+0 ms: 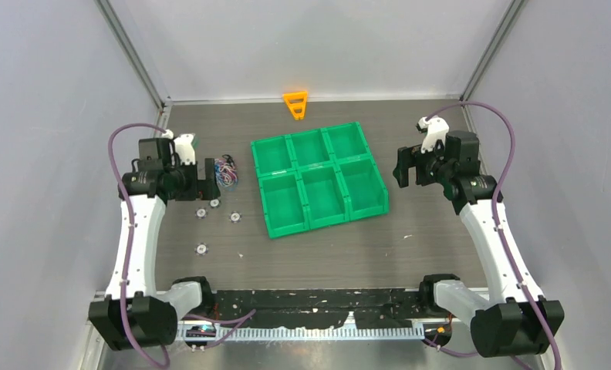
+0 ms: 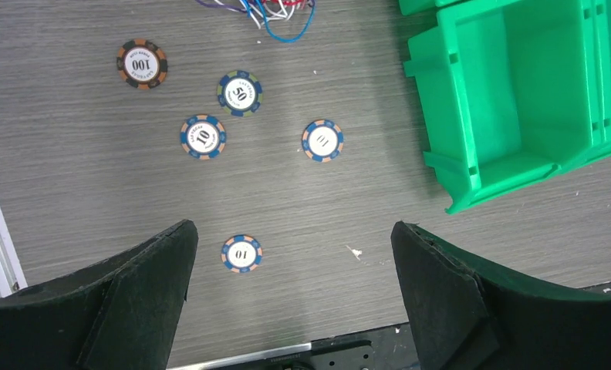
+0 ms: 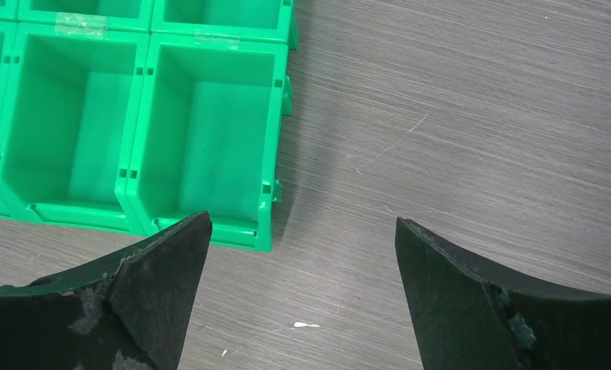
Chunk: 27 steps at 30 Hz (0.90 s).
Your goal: Untangle the cables
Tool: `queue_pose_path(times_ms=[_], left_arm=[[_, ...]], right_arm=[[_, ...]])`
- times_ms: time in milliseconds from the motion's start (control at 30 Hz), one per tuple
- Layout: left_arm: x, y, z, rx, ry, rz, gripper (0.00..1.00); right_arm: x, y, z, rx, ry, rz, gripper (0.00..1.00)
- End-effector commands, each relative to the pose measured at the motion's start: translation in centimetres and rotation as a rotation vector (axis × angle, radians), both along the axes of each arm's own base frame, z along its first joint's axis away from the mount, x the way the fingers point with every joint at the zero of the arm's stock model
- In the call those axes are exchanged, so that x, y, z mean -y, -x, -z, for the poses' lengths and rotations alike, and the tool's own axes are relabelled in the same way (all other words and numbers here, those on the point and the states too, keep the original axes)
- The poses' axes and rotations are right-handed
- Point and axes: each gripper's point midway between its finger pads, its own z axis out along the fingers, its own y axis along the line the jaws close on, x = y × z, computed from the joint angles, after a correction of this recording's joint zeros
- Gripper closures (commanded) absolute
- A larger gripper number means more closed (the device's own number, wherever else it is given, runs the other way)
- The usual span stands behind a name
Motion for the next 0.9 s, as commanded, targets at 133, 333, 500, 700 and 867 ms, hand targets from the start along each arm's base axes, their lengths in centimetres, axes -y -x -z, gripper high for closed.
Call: queue_pose_path(times_ms=[133,333,500,700,867], left_arm=[[-0.5,-6.4,-1.2,0.005,0.020,-0.022,0.01],[-0.9,-12.3,0.7,-0.011,0.076,-0.105,0.01],[-1.4,-16.3,5.0,-0.148,0.098,-0.151,0.05],[-0.6,-18.8,9.0,-0.222,0.175,-0.177,0.12],[-0.1,-18.8,11.9,-0.325,0.212,-0.203,0.25]], right_arm=[[-0.8,-1.4,-1.9,0.001,-0.024,-0.043,0.05],[-2.1,-1.2,-0.9,-0.058,-0.054,-0.119,0.05],[-2.5,-1.2,-0.3,-0.089,-0.065,-0.143,0.05],[-3.1,-1.3,-0.1,-0.121,-0.081,-0.177,0.05],[-3.6,-1.4,0.2,-0.153,-0.099,-0.204,0.05]])
